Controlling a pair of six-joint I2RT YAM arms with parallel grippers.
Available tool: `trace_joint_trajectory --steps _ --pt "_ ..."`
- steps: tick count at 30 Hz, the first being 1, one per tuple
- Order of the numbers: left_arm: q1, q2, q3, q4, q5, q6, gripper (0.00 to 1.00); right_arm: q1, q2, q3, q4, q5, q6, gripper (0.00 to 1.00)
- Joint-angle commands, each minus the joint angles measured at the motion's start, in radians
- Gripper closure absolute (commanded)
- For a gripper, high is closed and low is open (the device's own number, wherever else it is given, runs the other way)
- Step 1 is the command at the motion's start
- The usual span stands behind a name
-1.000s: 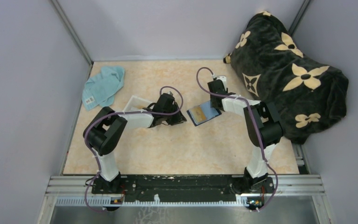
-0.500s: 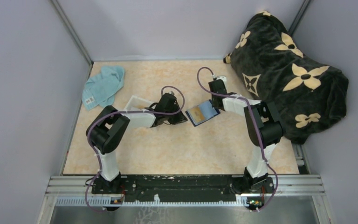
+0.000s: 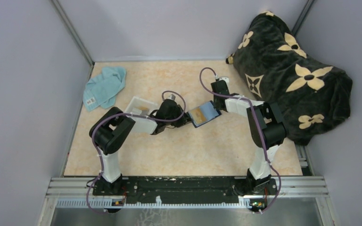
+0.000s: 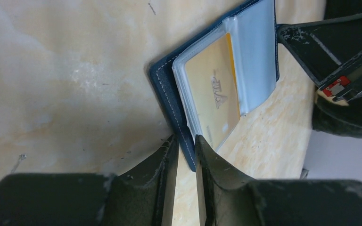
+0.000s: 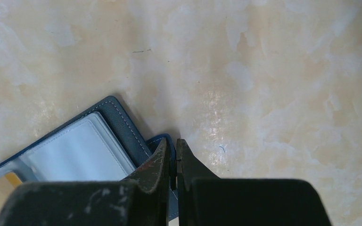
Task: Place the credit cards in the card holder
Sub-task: Close the card holder at the center of the board.
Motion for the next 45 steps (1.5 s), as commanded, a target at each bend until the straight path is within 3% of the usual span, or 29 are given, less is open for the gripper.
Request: trace_joint_trajectory --steps 1,9,14,20,29,45 --pt "-0.013 0.106 -0.147 -0.064 -0.007 -0.065 0.70 -0.004 -0.035 -0.005 0.015 -0.029 0.032 1.00" --pt "-0.015 0.031 -0.308 0.181 -0.061 -0.178 0.68 -0.005 -0.062 -0.050 0.029 -0.043 0.049 1.00" --pt "-0.017 -0.009 -0.320 0.253 -0.083 -0.185 0.67 -0.005 -0.079 -0.073 0.035 -0.057 0.060 1.00" --pt "-0.019 0.032 -0.241 0.217 -0.067 -0.158 0.66 -0.004 -0.096 -0.091 0.037 -0.074 0.068 1.00" --pt "-0.022 0.038 -0.265 0.282 -0.110 -0.141 0.63 -0.001 -0.121 -0.126 0.046 -0.081 0.075 1.00" --pt "-0.039 -0.091 -0.234 0.342 -0.171 -0.050 0.63 0.019 -0.124 -0.124 0.043 -0.077 0.084 1.00"
